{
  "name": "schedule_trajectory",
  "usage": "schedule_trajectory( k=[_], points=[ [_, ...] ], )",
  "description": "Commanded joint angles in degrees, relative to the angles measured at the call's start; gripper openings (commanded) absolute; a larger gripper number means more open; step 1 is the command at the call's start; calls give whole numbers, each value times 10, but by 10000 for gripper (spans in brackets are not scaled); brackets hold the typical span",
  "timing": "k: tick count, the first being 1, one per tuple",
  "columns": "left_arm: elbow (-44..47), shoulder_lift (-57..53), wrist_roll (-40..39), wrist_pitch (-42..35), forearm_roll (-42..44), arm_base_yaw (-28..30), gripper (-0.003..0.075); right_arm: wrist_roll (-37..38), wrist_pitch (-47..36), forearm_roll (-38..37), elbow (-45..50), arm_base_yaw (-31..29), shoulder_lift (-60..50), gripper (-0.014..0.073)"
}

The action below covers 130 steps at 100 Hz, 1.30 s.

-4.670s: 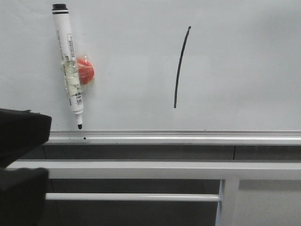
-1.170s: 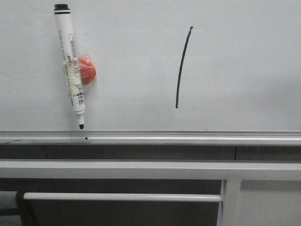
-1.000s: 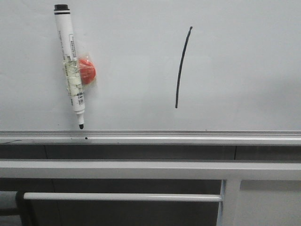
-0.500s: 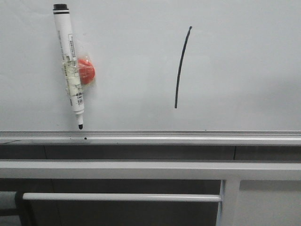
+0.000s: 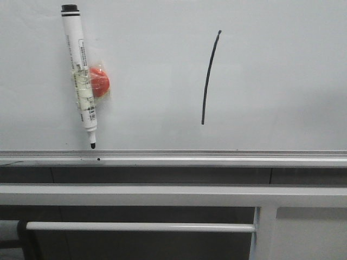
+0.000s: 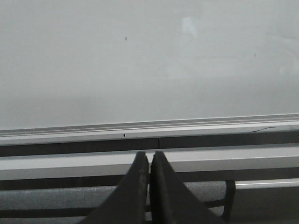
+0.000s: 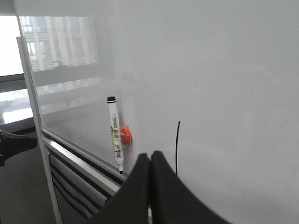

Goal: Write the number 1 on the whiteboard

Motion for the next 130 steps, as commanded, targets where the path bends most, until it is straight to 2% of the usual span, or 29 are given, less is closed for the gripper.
schedule_trajectory(
  k=[1, 6, 32, 56, 80, 130],
  points=[
    [3, -13, -58, -42, 32, 3, -20, -7, -20, -2, -15, -4, 2, -64],
    [3, -13, -80, -41, 48, 3, -20, -7, -20, -2, -15, -4, 2, -64],
    [3, -13, -79, -41, 43, 3, -20, -7, -20, -2, -15, -4, 2, -64],
    [3, -13, -41, -42, 7, 6, -20, -7, -20, -2, -15, -4, 2, -64],
    [3, -13, 3, -42, -37, 36, -20, -7, -20, -2, -15, -4, 2, -64],
    [3, -13, 3, -42, -31, 38, -20, -7, -20, -2, -15, -4, 2, -64]
  ],
)
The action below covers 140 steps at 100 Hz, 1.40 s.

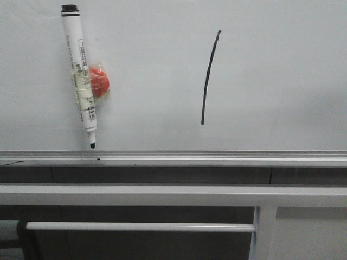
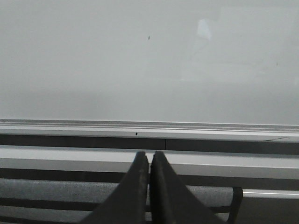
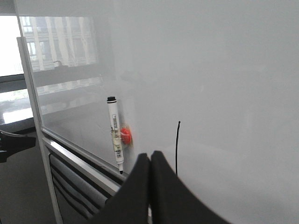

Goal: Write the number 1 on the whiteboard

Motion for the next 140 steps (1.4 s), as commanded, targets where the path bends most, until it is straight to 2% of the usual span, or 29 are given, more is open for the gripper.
schedule_trajectory(
  k=[1, 81, 100, 104, 107, 117, 123, 135, 140],
  points=[
    [3, -13, 0, -41, -2, 1, -20, -7, -20, -2, -15, -4, 2, -64],
    [3, -13, 0, -41, -3, 1, -20, -7, -20, -3, -15, -4, 2, -64],
    [3, -13, 0, -41, -3, 1, -20, -3, -46, -24, 0, -4, 2, -64],
    [3, -13, 0, -41, -3, 1, -20, 21, -46, -44, 3, -4, 2, -64],
    [3, -13, 0, -41, -3, 1, -20, 57, -46, -87, 6, -4, 2, -64],
    [3, -13, 0, -41, -3, 1, -20, 250, -48, -266, 19, -4, 2, -64],
    [3, -13, 0, -41, -3, 1, -20, 340, -51, -367, 32, -4, 2, -64],
    [3, -13, -1, -41, -3, 1, -20, 523, -86, -526, 72, -12, 2, -64],
    [3, -13, -1, -41, -3, 1, -20, 574, -55, -567, 71, -19, 2, -64]
  ],
)
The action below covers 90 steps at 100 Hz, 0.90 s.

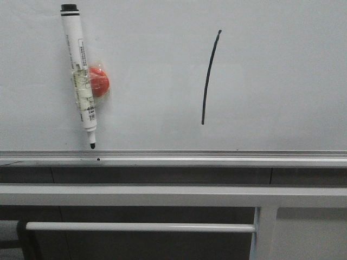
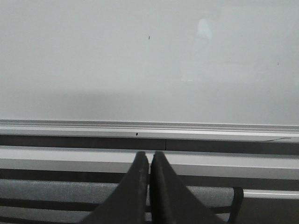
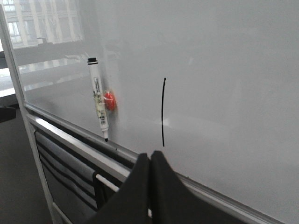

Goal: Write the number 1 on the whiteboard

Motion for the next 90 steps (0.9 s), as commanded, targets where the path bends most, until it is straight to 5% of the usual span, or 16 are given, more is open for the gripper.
schedule_trajectory(
  k=[1, 23, 42, 66, 90],
  points=[
    [3, -13, -1, -41, -3, 1, -20, 123, -32, -109, 13, -14, 2, -64],
    [3, -13, -1, -41, -3, 1, -20, 158, 57, -204, 13, -69, 2, -64],
    [3, -13, -1, -41, -3, 1, -20, 181, 142, -204, 13, -179, 2, -64],
    [3, -13, -1, -41, -3, 1, -20, 181, 144, -195, 13, -336, 2, -64],
    [3, -13, -1, -41, -3, 1, -20, 181, 147, -149, 13, -397, -9, -64]
  ],
)
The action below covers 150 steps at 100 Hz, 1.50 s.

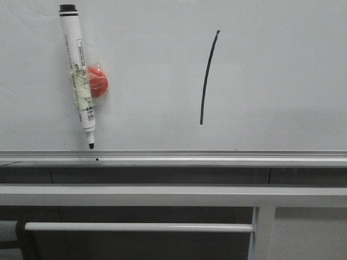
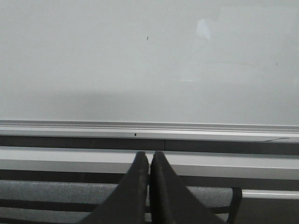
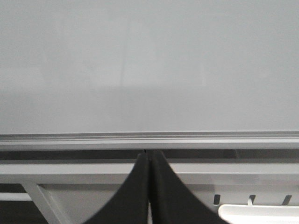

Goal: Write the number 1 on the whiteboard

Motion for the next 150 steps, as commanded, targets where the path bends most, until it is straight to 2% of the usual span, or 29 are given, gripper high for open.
schedule_trajectory(
  k=[1, 18, 45, 61, 96, 111, 150],
  points=[
    [3, -13, -1, -41, -3, 1, -20, 1, -38, 26, 13, -19, -8, -64],
    [3, -13, -1, -41, -4, 1, -20, 1, -33, 26, 13, -57, -8, -64],
    [3, -13, -1, -41, -4, 1, -20, -2, 22, -2, 13, -58, -8, -64],
    [3, -13, -1, -41, -4, 1, -20, -2, 25, -34, 13, -58, -8, -64],
    [3, -13, -1, -41, -4, 1, -20, -11, 26, -37, 13, -58, -8, -64],
    [3, -13, -1, -41, -4, 1, -20, -70, 26, -1, 13, -58, -8, -64],
    [3, -13, -1, -41, -4, 1, -20, -70, 26, 2, 13, -58, -8, -64]
  ],
)
